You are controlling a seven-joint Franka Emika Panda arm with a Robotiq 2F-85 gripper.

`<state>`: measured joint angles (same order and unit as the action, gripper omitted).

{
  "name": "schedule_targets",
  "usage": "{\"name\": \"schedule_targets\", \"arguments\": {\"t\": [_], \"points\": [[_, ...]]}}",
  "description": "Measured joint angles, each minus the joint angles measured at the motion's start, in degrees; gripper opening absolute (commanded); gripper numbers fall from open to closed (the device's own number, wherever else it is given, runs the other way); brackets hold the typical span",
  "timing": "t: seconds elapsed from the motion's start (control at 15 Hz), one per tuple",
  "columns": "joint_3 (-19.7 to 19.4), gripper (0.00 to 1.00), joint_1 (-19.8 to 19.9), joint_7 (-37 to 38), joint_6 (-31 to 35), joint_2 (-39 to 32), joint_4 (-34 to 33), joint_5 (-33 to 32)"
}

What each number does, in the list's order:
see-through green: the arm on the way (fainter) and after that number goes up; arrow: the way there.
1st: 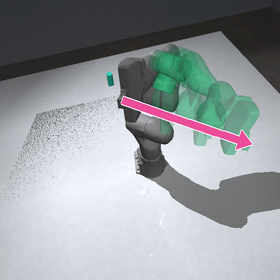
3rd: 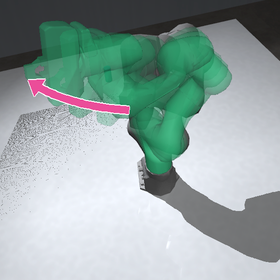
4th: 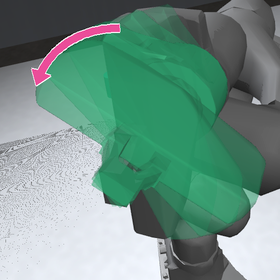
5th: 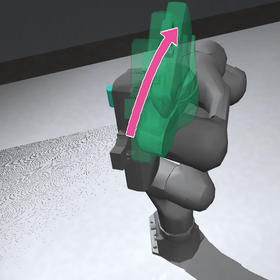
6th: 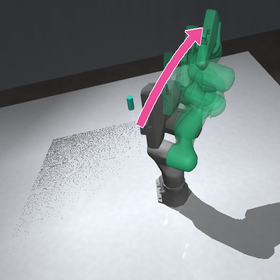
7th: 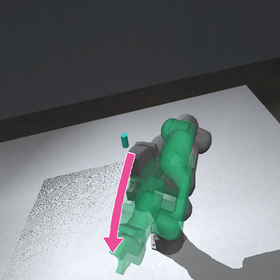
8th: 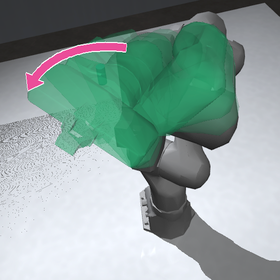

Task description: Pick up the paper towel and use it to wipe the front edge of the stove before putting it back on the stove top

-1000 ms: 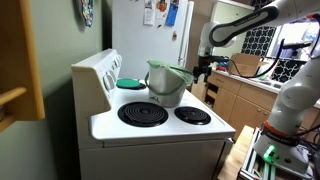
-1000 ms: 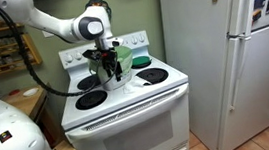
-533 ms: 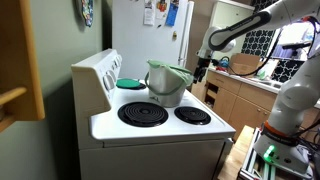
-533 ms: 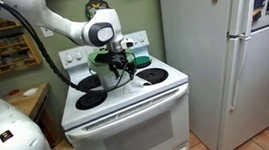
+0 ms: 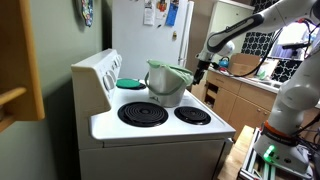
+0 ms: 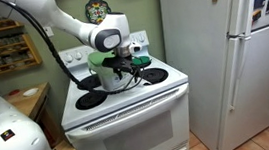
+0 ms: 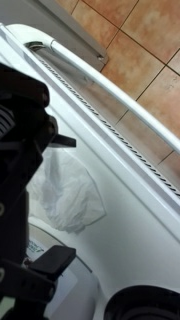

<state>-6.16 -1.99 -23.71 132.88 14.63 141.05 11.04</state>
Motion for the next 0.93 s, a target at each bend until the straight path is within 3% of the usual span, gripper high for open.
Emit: {"name": "schedule_targets", "arguments": {"t": [0.2,0.53,0.67,0.93], "points": [[0.1,1.00,-0.2,-1.7,0.1,0.0,-0.1,0.3],[-0.4,1.00,-2.3,-17.9,9.4,-1.6,0.8,4.6],[-1.3,1.00,-4.4,-26.4,14.1,-2.9,1.5,9.8],[-5.8,1.00,-11.7,-43.8,14.8,-4.2,1.6,20.8]]}}
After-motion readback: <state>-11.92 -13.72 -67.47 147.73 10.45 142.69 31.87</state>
